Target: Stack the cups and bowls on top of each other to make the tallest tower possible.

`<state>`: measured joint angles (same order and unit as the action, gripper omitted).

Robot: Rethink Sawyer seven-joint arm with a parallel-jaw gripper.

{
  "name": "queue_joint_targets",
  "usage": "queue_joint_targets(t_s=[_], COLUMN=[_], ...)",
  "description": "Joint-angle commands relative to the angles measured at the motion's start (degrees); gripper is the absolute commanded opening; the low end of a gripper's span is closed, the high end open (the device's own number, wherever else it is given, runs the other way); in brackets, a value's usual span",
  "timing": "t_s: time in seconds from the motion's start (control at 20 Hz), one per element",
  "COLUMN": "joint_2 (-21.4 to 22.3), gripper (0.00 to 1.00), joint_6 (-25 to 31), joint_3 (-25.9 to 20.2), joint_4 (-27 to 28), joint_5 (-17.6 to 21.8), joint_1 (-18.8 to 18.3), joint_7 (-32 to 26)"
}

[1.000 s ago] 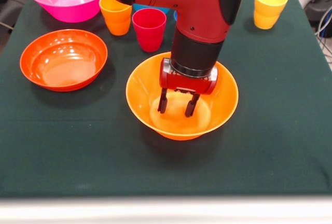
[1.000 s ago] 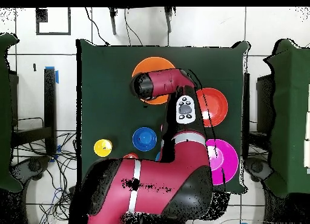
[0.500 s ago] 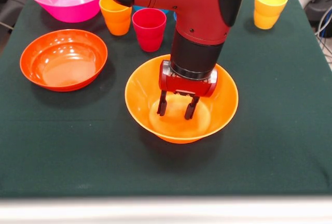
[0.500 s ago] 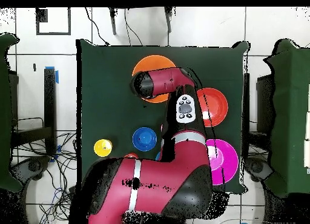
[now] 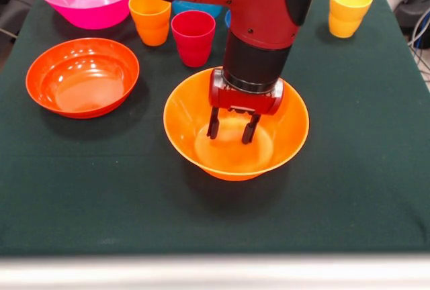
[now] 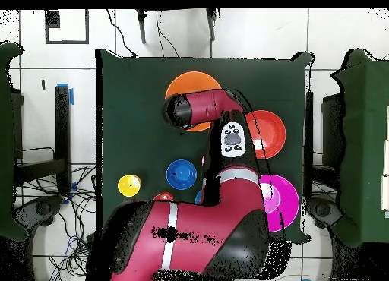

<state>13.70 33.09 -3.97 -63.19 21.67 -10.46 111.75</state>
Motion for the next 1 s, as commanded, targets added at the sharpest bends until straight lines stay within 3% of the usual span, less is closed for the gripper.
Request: queue_joint_targets(t_s=[0.05, 1.0], joint_2=[-0.16, 4.79], gripper=[1.00, 1.00], joint_6=[7.87, 13.68], joint_3=[-5.92, -7.54], joint_4=[-4.99, -4.46], joint_5=[2.56, 0.75], joint_1=[-0.18, -0.42], joint_7=[-12.22, -11.43])
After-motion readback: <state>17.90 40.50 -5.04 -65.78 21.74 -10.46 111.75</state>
